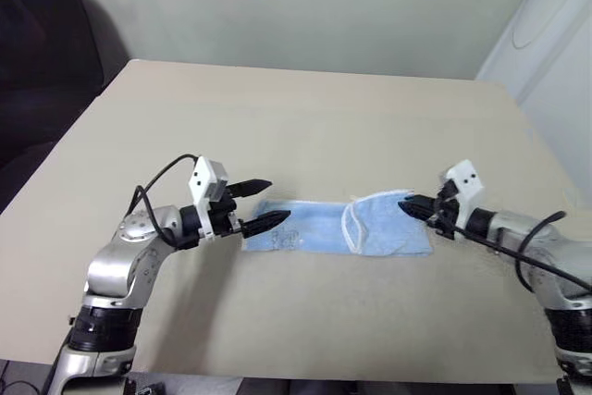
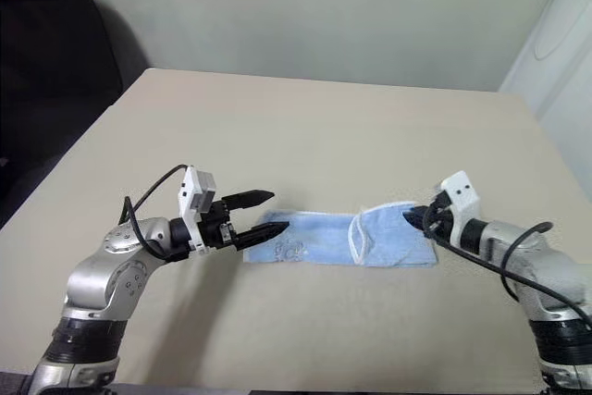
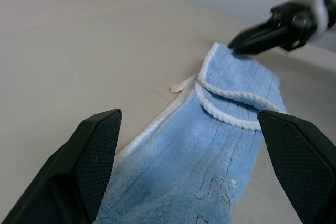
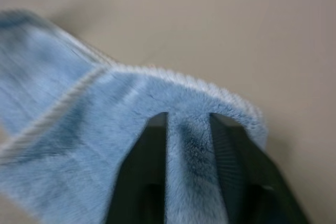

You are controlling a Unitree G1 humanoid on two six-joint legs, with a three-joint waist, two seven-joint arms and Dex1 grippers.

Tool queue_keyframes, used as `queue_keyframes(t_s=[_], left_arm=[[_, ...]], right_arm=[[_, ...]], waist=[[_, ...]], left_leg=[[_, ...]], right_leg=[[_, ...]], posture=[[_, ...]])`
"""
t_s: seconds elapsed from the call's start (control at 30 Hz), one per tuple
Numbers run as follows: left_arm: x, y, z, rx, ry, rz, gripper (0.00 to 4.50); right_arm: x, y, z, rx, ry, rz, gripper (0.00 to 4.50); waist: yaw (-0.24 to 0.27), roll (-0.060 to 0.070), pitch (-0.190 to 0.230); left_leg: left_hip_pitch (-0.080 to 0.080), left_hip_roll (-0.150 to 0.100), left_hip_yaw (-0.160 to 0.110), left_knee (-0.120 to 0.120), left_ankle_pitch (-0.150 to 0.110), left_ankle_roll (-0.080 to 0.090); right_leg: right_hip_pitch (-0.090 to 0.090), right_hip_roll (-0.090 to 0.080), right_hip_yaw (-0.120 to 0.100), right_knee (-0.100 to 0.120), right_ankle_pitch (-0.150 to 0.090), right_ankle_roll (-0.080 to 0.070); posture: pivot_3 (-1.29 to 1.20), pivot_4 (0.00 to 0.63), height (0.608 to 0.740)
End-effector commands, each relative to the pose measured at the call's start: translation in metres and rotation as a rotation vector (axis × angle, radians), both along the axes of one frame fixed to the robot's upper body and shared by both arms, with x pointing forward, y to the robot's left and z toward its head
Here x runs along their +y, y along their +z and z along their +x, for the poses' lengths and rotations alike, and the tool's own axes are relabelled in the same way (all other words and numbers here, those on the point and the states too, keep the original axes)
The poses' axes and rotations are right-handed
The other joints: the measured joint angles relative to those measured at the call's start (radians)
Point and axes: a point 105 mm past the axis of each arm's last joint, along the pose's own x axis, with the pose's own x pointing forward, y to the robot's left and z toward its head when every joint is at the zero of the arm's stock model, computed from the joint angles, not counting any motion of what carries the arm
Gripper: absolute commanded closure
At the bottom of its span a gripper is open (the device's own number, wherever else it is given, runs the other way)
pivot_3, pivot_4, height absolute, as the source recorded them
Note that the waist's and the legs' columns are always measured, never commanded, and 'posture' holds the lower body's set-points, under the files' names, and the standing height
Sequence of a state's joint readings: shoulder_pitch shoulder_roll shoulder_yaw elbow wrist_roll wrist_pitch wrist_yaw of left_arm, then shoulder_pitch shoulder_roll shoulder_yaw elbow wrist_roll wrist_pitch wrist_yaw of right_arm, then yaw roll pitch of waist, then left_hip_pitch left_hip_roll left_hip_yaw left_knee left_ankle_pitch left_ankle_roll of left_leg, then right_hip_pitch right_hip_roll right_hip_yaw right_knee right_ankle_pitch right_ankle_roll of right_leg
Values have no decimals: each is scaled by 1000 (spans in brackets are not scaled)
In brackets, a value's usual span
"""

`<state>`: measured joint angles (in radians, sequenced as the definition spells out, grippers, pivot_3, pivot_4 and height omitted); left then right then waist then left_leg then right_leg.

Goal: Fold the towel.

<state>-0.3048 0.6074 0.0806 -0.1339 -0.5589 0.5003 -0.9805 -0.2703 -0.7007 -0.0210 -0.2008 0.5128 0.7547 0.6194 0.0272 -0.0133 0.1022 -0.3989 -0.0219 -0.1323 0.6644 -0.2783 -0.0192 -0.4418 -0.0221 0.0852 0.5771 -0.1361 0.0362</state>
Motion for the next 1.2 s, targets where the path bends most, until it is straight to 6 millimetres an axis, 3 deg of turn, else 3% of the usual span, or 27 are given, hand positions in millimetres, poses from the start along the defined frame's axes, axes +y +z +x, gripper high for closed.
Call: queue_keyframes(t_s=[0.03, 0.23, 0.33, 0.4, 0.6, 0.77, 1.07, 1.2], left_arm=[[3, 11, 1, -49, 11, -13, 0], [13, 12, -3, -42, 60, -20, 0], [18, 11, -5, -37, 85, -19, 0], [21, 12, -7, -34, 104, -26, 0], [44, 27, -12, 24, 198, -144, 0], [61, 37, -22, 256, 274, -498, 0], [42, 6, -58, 598, 414, -667, 0], [46, -5, -68, 737, 552, -688, 0]], right_arm=[[-1, -7, 9, -55, 6, -28, 4291], [-3, -42, 10, -24, 9, -114, 4291], [-3, -49, 9, -28, 16, -133, 4291], [-3, -41, 10, -66, 15, -126, 4291], [5, 19, 6, -225, 56, 12, 4291], [16, 64, 9, -343, 90, 84, 4291], [28, 73, 30, -414, 90, 91, 4291], [37, 69, 35, -416, 99, 117, 4291]], waist=[[0, 0, 0], [0, 0, 0], [0, -1, 0], [0, -1, -1], [0, 0, 1], [-3, 0, 1], [-3, -2, 4], [-1, 1, 7]], left_leg=[[0, 0, 0, 0, 0, 0], [0, 0, 0, 0, -1, -1], [1, 0, 0, 0, -2, -3], [2, 0, 0, 0, -2, -4], [2, 0, 1, 0, -4, -7], [2, 0, 2, -1, -3, -9], [9, 0, 1, -2, -4, -9], [14, -1, 2, -2, -5, -11]], right_leg=[[0, 0, 0, 0, 0, 0], [0, 0, 0, 0, 2, 0], [1, 0, 0, 0, 2, -1], [2, 0, 0, 0, 2, -1], [2, 0, 0, 0, 2, -1], [2, 1, 0, 0, 1, -1], [6, 2, 0, 0, -1, -1], [10, 3, 0, 0, -1, -2]], posture=[[0, 150, 740], [0, 150, 740], [0, 150, 740], [0, 150, 740], [0, 150, 740], [0, 150, 740], [0, 150, 740], [0, 150, 740]])
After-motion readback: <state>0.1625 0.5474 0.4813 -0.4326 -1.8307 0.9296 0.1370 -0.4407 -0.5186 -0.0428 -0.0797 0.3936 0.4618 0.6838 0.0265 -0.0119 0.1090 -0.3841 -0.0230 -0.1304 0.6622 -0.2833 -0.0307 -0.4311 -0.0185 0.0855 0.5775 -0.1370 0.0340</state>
